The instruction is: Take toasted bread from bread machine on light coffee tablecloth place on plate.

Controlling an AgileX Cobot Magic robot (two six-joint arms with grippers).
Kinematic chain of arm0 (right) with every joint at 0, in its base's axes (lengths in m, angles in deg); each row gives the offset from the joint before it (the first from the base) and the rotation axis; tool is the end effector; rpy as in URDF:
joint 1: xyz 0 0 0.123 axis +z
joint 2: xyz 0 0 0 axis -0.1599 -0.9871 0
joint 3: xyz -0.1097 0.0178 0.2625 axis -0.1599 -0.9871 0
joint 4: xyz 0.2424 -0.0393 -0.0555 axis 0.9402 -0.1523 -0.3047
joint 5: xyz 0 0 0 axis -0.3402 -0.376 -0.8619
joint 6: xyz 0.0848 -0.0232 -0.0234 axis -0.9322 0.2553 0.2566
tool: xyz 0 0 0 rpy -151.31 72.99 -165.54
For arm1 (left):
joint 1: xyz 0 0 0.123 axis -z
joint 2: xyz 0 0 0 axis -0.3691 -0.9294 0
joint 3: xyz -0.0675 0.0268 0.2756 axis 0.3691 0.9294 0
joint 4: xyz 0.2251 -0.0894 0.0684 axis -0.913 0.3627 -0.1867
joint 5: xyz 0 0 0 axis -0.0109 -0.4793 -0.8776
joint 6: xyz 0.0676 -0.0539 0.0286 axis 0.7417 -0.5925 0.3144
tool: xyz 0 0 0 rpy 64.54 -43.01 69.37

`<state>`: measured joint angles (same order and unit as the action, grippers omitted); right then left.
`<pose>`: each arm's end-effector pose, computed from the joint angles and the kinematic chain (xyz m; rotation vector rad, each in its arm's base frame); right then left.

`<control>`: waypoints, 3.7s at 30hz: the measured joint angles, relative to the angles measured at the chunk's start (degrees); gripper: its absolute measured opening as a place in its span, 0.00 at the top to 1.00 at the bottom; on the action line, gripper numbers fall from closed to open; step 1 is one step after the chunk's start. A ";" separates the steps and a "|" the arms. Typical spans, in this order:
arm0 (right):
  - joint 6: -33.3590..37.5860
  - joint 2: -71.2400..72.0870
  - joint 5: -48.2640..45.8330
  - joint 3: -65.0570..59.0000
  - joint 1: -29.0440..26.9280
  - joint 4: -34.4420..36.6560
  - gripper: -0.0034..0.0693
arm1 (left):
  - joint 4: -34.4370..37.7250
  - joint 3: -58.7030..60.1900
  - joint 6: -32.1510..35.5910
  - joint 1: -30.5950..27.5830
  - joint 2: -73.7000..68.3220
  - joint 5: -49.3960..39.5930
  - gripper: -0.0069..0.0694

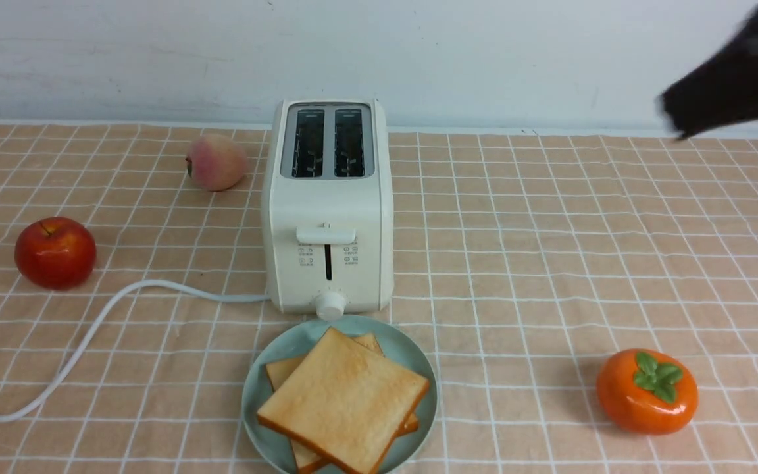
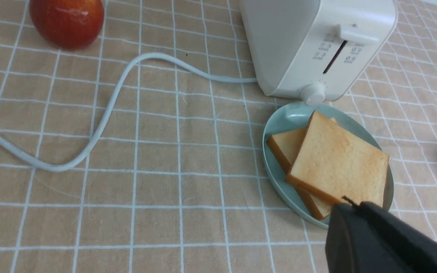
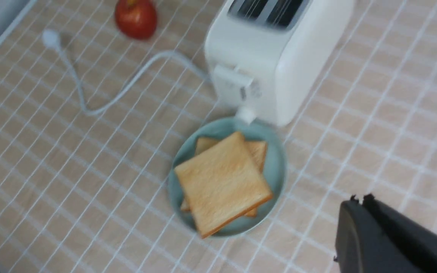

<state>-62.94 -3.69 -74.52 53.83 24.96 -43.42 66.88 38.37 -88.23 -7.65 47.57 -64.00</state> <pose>0.1618 0.0776 0.4970 -0.4978 2.1166 0.5294 0.0548 -0.0179 0.3217 -0.1209 2.0481 -0.4447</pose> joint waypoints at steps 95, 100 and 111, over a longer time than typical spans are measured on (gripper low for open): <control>-23.85 63.99 56.25 -64.51 -0.06 -31.62 0.72 | -2.99 36.61 2.75 -10.87 20.47 23.57 0.87; -12.90 63.99 57.57 -68.55 -0.06 -18.48 0.71 | -2.99 36.61 2.75 -10.87 20.47 23.57 0.86; -6.70 63.99 54.94 -81.12 -3.45 -20.47 0.69 | -2.99 36.61 2.75 -10.87 20.47 23.57 0.86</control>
<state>-69.64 60.30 -19.58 -27.28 21.51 -63.89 63.89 74.98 -85.49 -18.52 68.04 -40.43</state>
